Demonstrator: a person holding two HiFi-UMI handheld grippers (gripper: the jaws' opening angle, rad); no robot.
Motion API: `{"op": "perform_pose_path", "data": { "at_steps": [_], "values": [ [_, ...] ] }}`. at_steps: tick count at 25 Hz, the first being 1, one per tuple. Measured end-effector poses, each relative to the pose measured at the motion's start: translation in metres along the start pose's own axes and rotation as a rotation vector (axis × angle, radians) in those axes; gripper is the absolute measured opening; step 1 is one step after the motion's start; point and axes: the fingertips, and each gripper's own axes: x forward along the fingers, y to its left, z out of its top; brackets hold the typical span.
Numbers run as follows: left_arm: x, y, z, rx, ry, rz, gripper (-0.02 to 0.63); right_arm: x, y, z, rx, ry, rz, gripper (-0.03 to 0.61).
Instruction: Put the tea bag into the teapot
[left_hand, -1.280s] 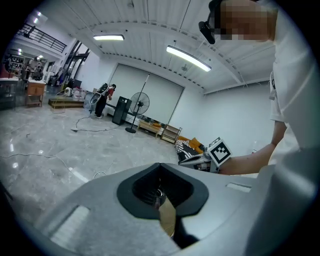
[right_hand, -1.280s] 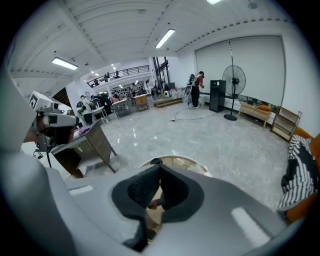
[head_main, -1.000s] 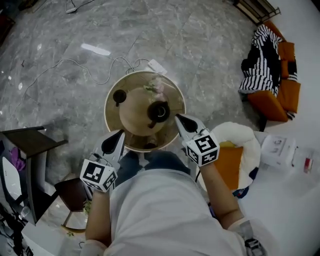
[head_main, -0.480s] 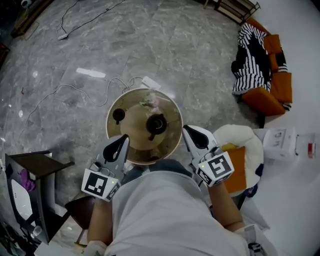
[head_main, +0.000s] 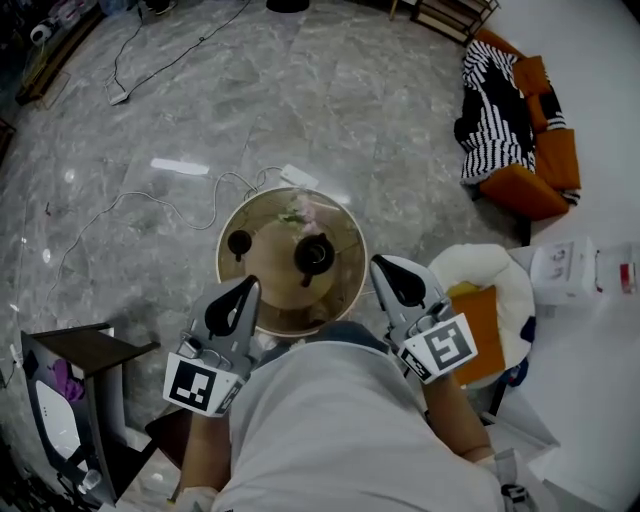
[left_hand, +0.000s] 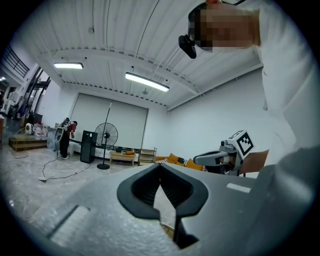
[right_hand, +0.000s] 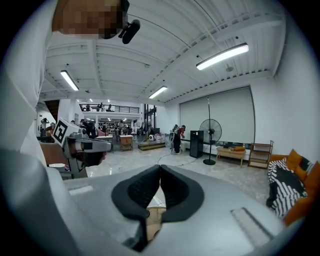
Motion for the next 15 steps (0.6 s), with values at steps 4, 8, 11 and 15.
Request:
{"op": "perform_pose_path", "data": {
  "at_steps": [4,8,11,15],
  "values": [
    [-0.0003,-0.0033,0.0029,0.004,-0.004,-0.005,0.006,-0.0051,0.0008,0.0002,0.004,-0.003,-0.008,0.003],
    [-0.0018,-0.0055,0.0031,0.003,-0.002,-0.009,0.006,-0.0062,0.0023,-0.0007,-0.009,0.005,-0.014,0.003],
    [-0.0045,-0.0068,0.0008,0.003,0.003,-0.005,0.006,-0.0068,0.0035,-0.0032,0.001,0.008,-0.015,0.003],
    [-0.0077,-0.0046,-0.0015,-0.007,0.006,0.005,0.006,-0.0057,0.0046,-0.004,0.01,0.002,-0.011,0.003]
  ]
}}
